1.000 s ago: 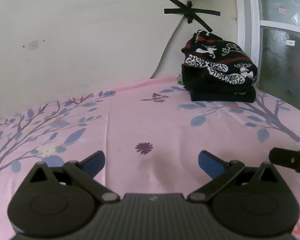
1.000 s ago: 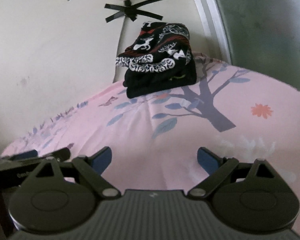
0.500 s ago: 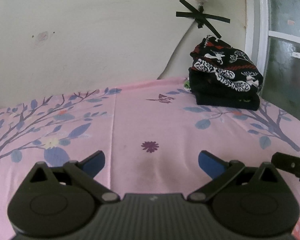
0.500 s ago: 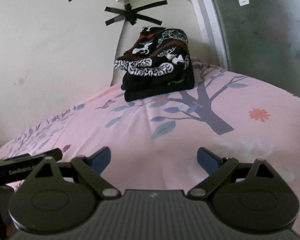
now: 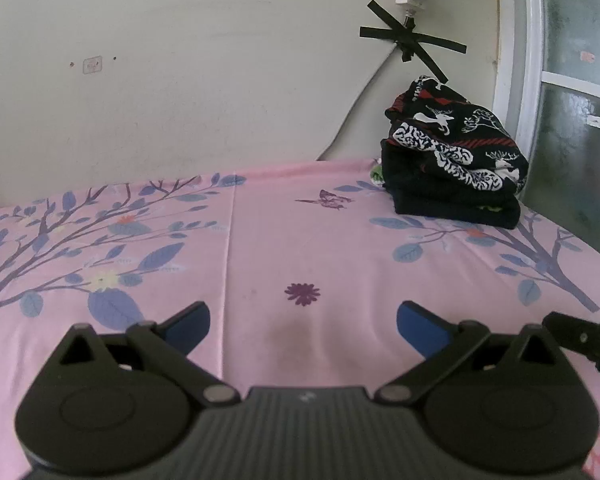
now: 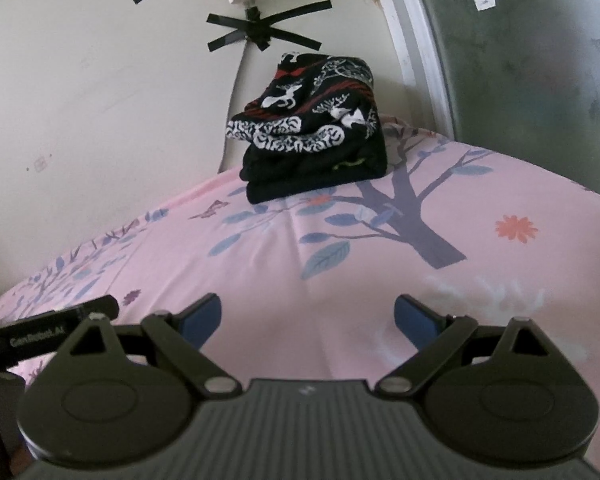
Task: Fold small clothes
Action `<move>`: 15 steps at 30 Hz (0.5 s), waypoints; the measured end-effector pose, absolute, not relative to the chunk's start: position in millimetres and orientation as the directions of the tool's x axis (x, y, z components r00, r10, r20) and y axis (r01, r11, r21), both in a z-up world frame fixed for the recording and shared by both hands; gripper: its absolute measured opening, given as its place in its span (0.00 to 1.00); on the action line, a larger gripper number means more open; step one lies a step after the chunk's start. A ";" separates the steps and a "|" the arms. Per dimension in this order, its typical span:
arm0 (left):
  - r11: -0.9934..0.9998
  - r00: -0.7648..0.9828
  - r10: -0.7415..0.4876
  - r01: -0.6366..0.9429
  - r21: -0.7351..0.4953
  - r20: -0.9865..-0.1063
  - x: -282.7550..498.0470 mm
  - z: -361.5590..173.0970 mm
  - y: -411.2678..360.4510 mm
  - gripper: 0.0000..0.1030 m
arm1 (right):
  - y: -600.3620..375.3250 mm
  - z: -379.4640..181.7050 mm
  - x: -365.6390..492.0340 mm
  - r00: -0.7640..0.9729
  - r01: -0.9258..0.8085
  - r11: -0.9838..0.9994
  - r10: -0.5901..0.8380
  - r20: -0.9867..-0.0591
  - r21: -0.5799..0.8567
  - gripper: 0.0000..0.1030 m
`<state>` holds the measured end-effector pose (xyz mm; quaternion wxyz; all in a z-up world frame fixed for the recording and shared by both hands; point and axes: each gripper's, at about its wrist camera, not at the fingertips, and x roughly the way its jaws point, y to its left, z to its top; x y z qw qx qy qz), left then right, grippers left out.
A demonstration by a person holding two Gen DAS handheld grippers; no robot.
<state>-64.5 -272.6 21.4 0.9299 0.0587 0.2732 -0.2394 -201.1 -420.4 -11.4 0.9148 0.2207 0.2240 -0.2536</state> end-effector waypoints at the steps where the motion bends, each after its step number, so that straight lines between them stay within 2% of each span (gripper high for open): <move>1: 0.879 0.737 -0.410 0.476 -0.018 -0.538 -64.2 21.4 -272.7 1.00 | -420.9 -11.6 -200.7 0.771 0.563 0.774 -0.365 -0.522 0.291 0.87; 15: 0.882 0.745 -0.408 0.472 -0.015 -0.528 -65.5 21.6 -270.7 1.00 | -421.0 -12.1 -200.6 0.771 0.562 0.774 -0.364 -0.522 0.290 0.87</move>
